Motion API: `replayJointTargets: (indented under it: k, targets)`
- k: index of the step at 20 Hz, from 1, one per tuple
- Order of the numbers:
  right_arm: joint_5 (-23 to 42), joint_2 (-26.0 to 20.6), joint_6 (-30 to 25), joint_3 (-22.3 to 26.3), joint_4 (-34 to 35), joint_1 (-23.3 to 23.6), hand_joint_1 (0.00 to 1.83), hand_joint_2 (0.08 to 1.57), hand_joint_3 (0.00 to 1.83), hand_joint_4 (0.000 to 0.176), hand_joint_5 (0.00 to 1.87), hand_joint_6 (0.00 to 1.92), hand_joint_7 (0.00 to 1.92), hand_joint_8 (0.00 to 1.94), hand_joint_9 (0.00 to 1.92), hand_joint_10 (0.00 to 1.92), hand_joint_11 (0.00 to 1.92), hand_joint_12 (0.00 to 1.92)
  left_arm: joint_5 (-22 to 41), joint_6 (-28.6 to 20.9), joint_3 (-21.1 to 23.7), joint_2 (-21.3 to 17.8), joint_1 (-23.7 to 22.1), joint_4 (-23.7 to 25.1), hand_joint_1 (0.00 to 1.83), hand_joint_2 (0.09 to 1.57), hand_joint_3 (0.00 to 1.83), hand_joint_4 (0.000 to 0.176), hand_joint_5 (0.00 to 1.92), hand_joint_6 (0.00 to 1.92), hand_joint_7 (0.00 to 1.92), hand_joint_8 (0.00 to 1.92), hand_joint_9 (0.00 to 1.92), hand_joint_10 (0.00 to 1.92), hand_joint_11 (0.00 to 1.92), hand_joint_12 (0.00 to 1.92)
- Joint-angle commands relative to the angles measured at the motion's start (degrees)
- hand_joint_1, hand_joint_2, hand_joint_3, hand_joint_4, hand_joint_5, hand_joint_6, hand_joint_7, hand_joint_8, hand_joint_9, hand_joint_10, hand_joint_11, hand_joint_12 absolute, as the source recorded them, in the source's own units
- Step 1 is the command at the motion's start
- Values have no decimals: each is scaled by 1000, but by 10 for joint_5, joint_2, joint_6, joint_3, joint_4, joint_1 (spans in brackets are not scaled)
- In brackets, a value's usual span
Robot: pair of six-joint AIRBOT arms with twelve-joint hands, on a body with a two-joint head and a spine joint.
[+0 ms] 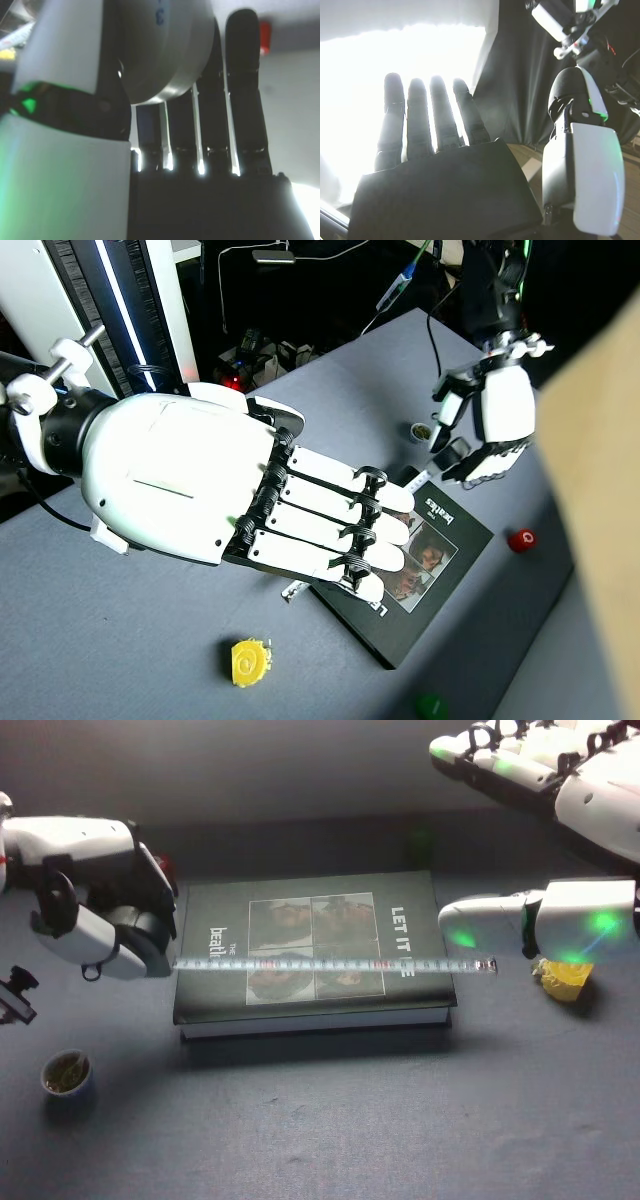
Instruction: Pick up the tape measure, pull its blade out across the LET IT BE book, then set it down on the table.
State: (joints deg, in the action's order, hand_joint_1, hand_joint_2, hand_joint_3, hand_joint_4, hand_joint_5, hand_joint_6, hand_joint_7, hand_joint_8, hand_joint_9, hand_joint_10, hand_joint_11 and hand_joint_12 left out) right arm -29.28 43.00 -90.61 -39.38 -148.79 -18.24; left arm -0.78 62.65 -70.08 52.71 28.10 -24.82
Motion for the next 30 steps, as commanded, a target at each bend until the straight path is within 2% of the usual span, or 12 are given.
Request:
replayJointTargets:
  k: [1, 6, 15, 18, 22, 26, 30]
  targets:
    - [-61, -2, -2, 2, -22, 10, 83, 1056, 6, 0, 15, 2, 54, 0, 49, 1, 0, 567, 52, -1, 2, -5, -9, -3, 1384, 1079, 0, 0, 1071, 668, 1101, 866, 894, 1204, 745, 1150]
    - [-61, -2, -2, 2, -28, 11, 84, 1056, 5, 0, 19, 3, 54, 0, 50, 1, 0, 568, 15, 9, 30, -39, -15, -3, 1384, 1084, 0, 0, 1038, 706, 1101, 874, 888, 1216, 746, 1155]
    - [-62, -2, -3, 11, -30, 10, 86, 1050, 2, 0, 20, 3, 55, 1, 51, 1, 0, 570, 3, 9, 97, -86, 22, -18, 1383, 1086, 0, 0, 1023, 743, 1111, 859, 877, 1218, 742, 1150]
    - [-60, -2, -2, 12, -30, 8, 86, 1053, 3, 0, 20, 2, 55, 1, 51, 1, 0, 572, 4, 9, 110, -84, 35, -25, 1382, 1087, 0, 0, 1047, 714, 1096, 887, 863, 1232, 749, 1155]
    - [-61, -2, -2, 12, -33, 5, 86, 1052, 2, 0, 21, 2, 55, 1, 51, 1, 0, 574, 78, 9, 117, -67, 73, -49, 1382, 1087, 0, 0, 1047, 714, 1090, 892, 868, 1230, 769, 1161]
    - [-65, -2, -12, 14, -52, 3, 93, 1060, 3, 0, 1, 0, 47, 0, 28, 1, 0, 479, 103, 10, 121, -57, 90, -54, 1383, 1083, 0, 0, 1045, 750, 1104, 822, 882, 1230, 728, 1160]
    - [-64, -2, -16, 20, -59, 2, 93, 1063, 4, 0, 0, 0, 42, 0, 21, 0, 0, 471, 114, 11, 126, -52, 105, -53, 1382, 1084, 0, 0, 1037, 767, 1097, 826, 891, 1224, 707, 1186]
